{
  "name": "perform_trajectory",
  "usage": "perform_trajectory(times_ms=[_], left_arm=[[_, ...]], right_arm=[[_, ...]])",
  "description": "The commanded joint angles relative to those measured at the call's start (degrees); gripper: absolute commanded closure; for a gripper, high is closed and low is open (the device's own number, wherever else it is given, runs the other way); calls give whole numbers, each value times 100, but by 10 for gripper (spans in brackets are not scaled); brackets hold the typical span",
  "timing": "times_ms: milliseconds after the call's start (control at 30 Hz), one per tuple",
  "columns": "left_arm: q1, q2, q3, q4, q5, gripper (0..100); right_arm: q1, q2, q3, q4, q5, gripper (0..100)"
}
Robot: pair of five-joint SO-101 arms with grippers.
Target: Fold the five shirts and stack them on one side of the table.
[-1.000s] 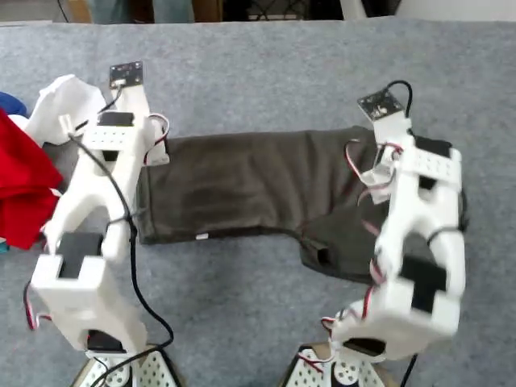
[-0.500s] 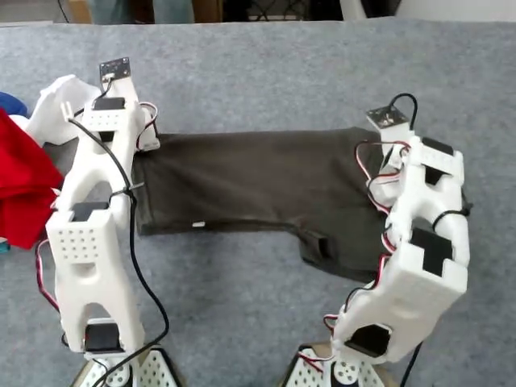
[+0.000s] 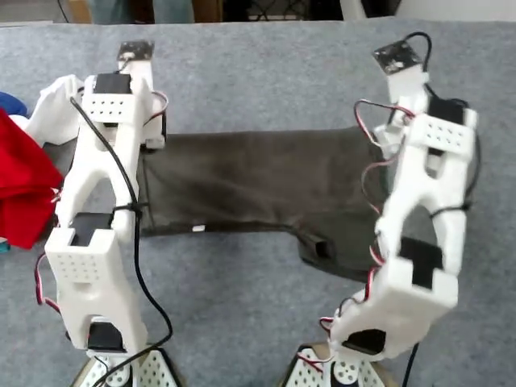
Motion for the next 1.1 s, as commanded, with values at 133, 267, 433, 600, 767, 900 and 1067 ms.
perform_trajectory(times_ms=[133,267,433,600,767,900,1067], left_arm=[[48,-492,2756,-958,264,971],[-75,-1046,4233,-1969,273,971],[-699,-1618,4769,-2637,264,972],[-910,-2040,4778,-2400,-193,972],[-400,-2831,4822,-1996,-448,972],[145,-3859,4787,-1846,-422,972],[382,-4536,4831,-2321,-413,971]], right_arm=[[-202,2246,-2105,-97,-316,984],[-88,3284,-3363,431,-290,984],[35,4338,-4752,1020,-290,984],[62,4971,-6211,1916,-290,984],[26,5130,-7793,2998,-229,984],[-9,5103,-8884,3710,88,984],[316,4567,-8303,3719,-448,984]])
